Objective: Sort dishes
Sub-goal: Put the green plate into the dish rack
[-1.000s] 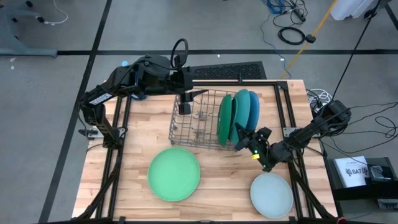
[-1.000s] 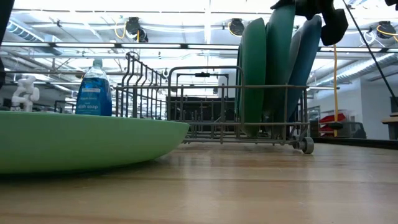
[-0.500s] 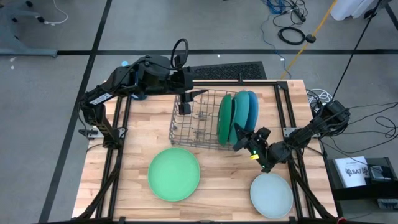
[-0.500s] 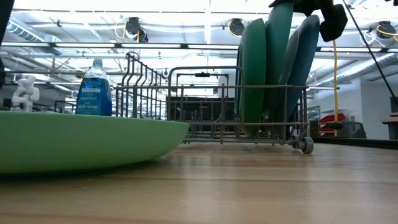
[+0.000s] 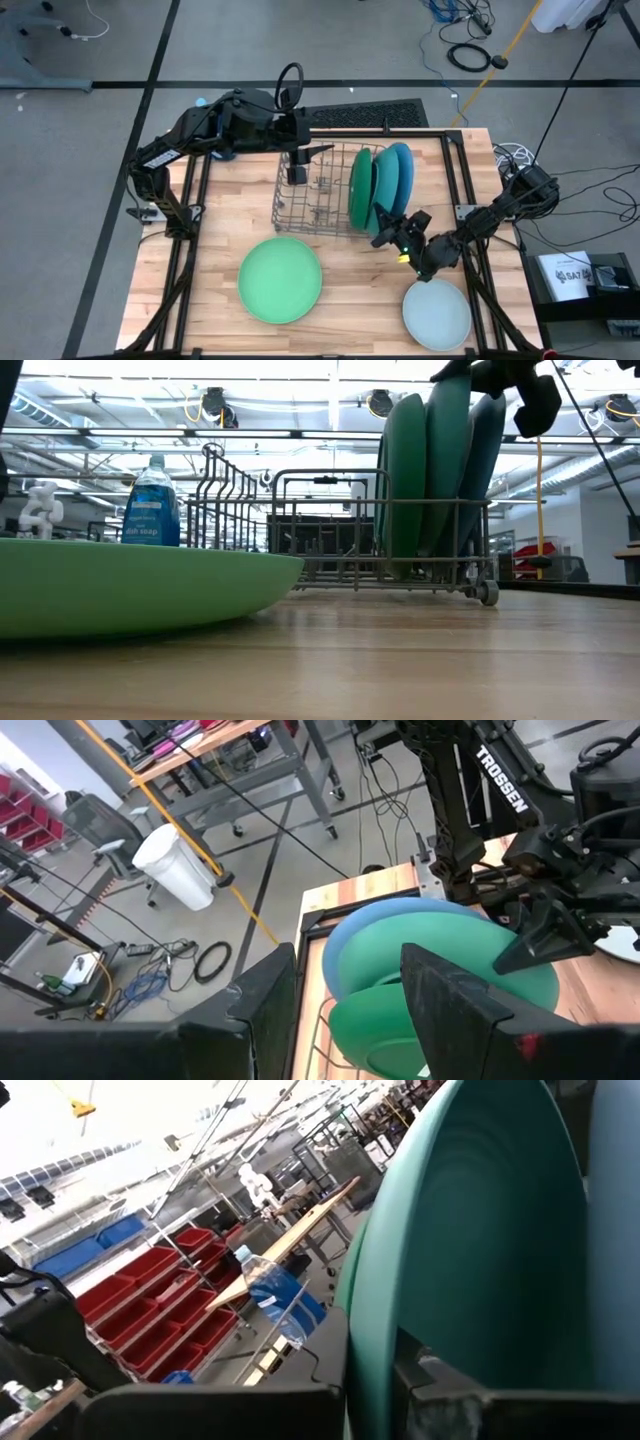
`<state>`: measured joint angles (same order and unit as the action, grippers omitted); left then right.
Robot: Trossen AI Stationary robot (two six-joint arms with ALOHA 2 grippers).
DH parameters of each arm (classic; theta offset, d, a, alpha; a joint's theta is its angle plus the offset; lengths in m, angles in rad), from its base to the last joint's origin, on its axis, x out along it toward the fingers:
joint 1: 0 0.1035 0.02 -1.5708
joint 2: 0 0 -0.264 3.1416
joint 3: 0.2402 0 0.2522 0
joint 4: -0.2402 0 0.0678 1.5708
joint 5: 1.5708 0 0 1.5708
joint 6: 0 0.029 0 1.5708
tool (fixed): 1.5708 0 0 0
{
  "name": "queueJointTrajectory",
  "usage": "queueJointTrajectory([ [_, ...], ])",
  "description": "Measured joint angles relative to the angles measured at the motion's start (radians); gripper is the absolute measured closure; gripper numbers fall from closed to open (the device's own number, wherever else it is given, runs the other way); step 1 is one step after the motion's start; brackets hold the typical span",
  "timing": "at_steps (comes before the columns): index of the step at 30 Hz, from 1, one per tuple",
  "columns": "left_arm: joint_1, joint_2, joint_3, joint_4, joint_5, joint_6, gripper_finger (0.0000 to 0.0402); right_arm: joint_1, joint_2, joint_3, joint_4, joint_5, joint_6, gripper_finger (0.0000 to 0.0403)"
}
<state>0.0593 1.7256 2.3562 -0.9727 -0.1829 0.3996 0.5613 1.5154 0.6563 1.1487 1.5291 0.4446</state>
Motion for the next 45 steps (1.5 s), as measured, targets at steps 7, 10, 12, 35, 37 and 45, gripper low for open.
queueJointTrajectory([
  [7,0.0,0.0,0.0,-0.002,0.003,-0.001,0.022,0.034,0.001,-0.001,-0.022,0.053,-0.05,0.0342],
  [10,0.0,0.0,0.0,-0.002,0.027,-0.001,0.022,0.042,0.001,-0.001,-0.019,0.05,-0.076,0.0319],
  [12,0.0,0.0,0.0,-0.002,0.03,-0.002,0.022,0.043,0.001,-0.001,-0.019,0.049,-0.087,0.0305],
  [35,0.0,0.0,0.0,-0.006,0.03,-0.002,0.022,0.089,-0.006,0.063,-0.006,0.043,-0.617,0.0211],
  [37,0.0,0.0,0.0,-0.006,0.03,-0.002,0.022,0.097,-0.006,0.066,-0.007,0.043,-0.637,0.0211],
  [45,0.0,0.0,0.0,-0.006,0.03,-0.002,0.022,0.126,-0.008,0.069,0.0,0.043,-0.66,0.0198],
])
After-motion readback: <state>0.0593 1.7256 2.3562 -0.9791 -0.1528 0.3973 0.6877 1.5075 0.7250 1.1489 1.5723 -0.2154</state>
